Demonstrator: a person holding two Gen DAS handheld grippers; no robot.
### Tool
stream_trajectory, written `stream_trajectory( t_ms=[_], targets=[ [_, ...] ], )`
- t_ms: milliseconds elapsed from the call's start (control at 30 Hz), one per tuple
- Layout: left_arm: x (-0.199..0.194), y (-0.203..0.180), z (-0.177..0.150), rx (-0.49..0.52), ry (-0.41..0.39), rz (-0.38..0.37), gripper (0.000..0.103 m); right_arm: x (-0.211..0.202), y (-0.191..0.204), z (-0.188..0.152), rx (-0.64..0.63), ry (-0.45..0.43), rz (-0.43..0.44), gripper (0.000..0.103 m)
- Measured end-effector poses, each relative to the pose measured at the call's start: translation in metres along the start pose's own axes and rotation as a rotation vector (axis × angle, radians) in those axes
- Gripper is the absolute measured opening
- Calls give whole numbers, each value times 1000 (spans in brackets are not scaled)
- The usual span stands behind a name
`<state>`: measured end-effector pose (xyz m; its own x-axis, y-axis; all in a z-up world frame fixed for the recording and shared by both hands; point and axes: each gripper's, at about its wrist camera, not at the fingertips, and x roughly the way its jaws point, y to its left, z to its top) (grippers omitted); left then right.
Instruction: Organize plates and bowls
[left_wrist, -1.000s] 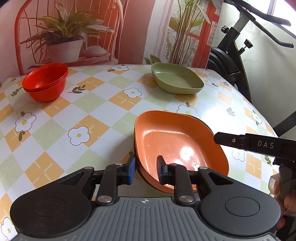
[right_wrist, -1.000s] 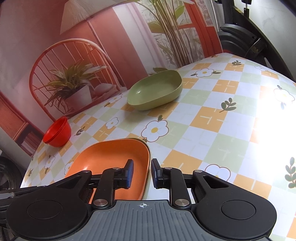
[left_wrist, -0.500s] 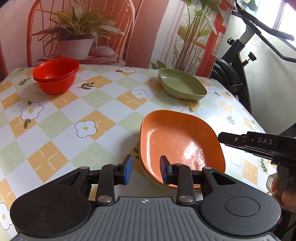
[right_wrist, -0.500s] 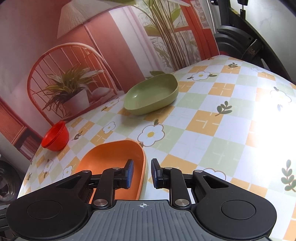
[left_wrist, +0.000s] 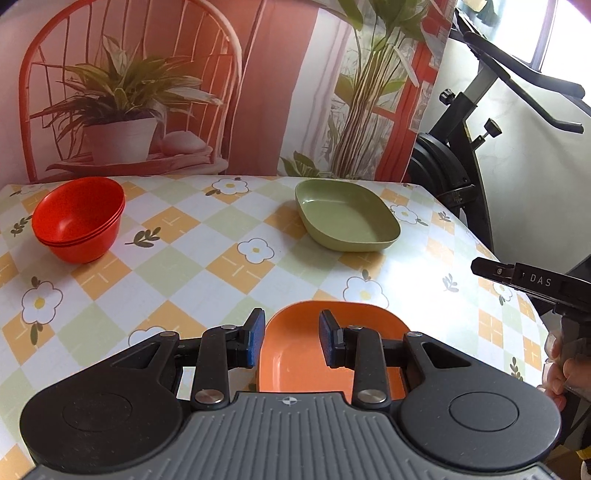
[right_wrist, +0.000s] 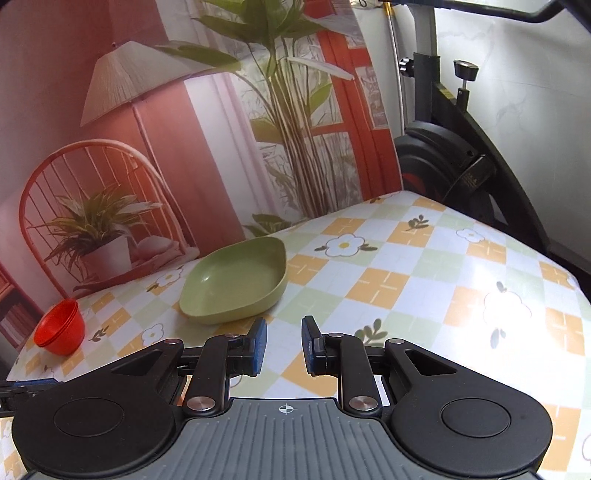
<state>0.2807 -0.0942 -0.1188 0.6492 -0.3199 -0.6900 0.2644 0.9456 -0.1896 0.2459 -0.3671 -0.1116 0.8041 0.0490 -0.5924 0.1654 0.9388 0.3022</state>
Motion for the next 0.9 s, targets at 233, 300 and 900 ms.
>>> stream_trajectory(
  t_ms=[233,300,900],
  targets=[
    [34,-21,32,32,6,1,33,39,-7,17,-31,-22,23,20],
    [46,-29,42,50,6,5,33,53,-8,21,-26,-24,36,20],
    [147,-36,87,8,103,1,33,156,-1,33,-29,-3,45,21]
  ],
)
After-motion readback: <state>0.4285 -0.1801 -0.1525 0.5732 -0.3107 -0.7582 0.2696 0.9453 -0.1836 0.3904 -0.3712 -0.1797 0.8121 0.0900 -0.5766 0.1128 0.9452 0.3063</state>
